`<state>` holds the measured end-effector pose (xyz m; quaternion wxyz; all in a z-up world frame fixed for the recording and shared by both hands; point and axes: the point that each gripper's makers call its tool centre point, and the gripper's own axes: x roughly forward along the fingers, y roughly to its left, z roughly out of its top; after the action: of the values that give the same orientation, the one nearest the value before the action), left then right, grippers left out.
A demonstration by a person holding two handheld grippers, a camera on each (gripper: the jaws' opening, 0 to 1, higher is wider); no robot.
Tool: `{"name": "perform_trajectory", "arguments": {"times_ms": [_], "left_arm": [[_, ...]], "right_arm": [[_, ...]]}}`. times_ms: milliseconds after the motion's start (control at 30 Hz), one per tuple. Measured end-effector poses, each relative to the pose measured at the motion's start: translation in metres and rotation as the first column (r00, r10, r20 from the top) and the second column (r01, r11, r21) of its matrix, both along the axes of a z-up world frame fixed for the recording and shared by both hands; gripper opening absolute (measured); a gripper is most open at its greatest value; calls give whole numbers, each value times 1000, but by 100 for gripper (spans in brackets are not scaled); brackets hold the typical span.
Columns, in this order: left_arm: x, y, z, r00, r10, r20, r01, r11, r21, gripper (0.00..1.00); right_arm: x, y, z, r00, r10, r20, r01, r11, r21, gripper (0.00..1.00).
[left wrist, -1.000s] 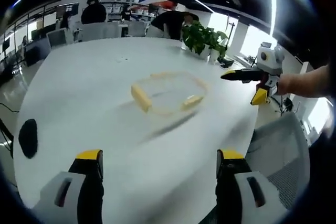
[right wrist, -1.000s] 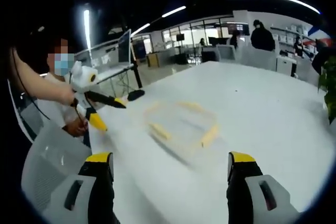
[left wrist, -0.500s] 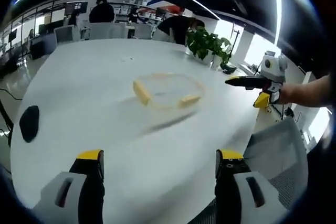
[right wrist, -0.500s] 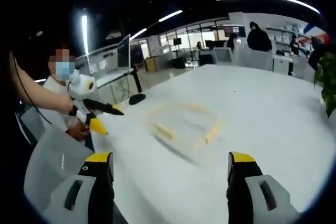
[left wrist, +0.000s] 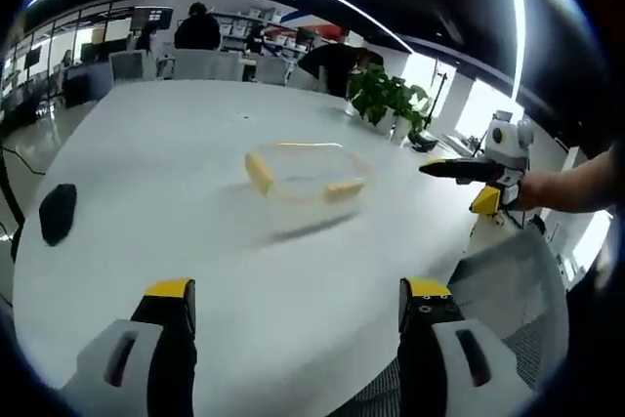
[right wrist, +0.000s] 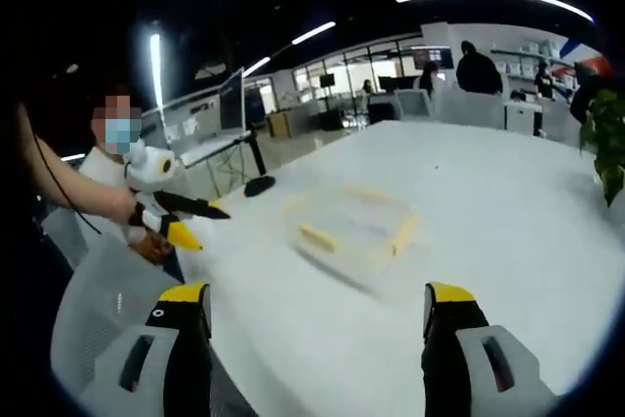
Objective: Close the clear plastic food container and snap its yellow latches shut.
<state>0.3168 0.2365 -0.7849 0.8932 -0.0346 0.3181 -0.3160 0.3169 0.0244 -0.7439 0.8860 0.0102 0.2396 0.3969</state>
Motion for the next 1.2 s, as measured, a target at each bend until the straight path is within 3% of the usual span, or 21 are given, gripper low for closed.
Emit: {"name": "perform_trajectory", "arguments": {"times_ms": [367,533,733,1200], "left_arm": [[-5,-7,17,997,0,76,4,998,-55,86],[-10,-8,19,996,5,85,1,998,-63,86],[-13,-7,30,989,8,148,3,997,-73,85],[-19,-8,34,981,34,190,-14,995,-104,89]], "right_arm": [[-9,9,11,1000,-4,27,3,999,36,91],[-12,12,15,999,-4,36,2,999,50,91],[-16,11,19,999,-23,48,20,998,68,91],[-17,9,25,994,-74,83,66,993,96,92]]}}
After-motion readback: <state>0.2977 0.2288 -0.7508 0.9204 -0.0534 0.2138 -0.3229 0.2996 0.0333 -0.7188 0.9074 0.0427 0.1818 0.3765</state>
